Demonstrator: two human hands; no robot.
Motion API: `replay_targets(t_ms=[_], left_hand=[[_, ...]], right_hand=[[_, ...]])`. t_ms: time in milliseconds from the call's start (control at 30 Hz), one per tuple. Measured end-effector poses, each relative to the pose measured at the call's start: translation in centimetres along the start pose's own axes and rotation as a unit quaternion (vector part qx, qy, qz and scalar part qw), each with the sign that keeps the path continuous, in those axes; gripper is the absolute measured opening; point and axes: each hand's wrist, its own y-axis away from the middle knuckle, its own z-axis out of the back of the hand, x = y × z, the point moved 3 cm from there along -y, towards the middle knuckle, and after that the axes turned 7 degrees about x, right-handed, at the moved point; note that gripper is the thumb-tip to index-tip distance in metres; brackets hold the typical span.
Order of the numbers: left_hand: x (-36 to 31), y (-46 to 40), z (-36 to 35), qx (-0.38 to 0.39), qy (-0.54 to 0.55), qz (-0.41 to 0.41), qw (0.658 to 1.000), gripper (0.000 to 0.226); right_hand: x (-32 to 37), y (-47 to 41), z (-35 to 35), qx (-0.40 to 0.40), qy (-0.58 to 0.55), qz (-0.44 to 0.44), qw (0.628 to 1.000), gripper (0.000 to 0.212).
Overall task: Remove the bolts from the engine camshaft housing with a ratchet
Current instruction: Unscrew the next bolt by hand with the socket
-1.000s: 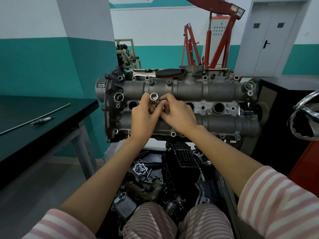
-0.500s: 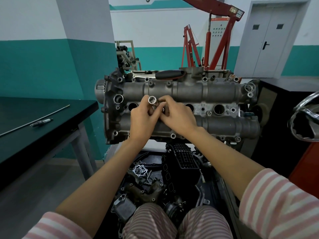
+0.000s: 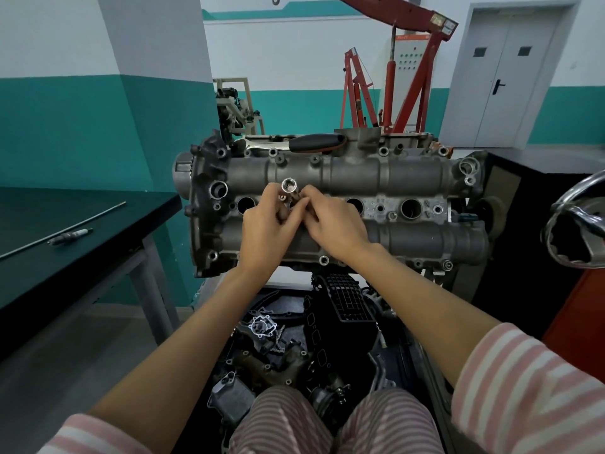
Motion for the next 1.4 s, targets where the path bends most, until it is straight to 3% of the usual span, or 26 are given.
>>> replay_targets(t_ms=[167, 367, 567, 800, 933, 1133, 1400], left_hand=[[-0.23, -0.07, 0.20, -0.007, -0.024, -0.014, 1.000, 0.014], [0.19, -0.29, 0.00, -0.034, 0.019, 0.016, 0.999, 0.022], [-0.04, -0.18, 0.02, -0.016, 0.014, 0.007, 1.000, 0.023], [-0.09, -0.20, 0.17, -0.002, -0.024, -0.004, 1.000, 0.016], [0.23, -0.32, 0.07, -0.015, 0.003, 0.010, 1.000, 0.020], [0.32, -0.33, -0.13, -0.015, 0.014, 0.021, 1.000, 0.024], [-0.15, -0.07, 0.01, 0.009, -0.038, -0.006, 0.999, 0.016]], right_hand=[[0.09, 0.05, -0.15, -0.006, 0.012, 0.020, 1.000, 0.028], [0.02, -0.05, 0.12, 0.005, -0.051, -0.034, 0.998, 0.032], [0.15, 0.03, 0.05, 0.007, 0.000, -0.009, 1.000, 0.017], [0.21, 0.09, -0.15, -0.003, 0.030, 0.012, 0.999, 0.027], [0.02, -0.01, -0.13, 0.001, -0.023, -0.023, 0.999, 0.032], [-0.16, -0.03, -0.02, 0.004, -0.029, -0.031, 0.999, 0.018], [0.17, 0.12, -0.06, 0.003, 0.008, 0.005, 1.000, 0.020]])
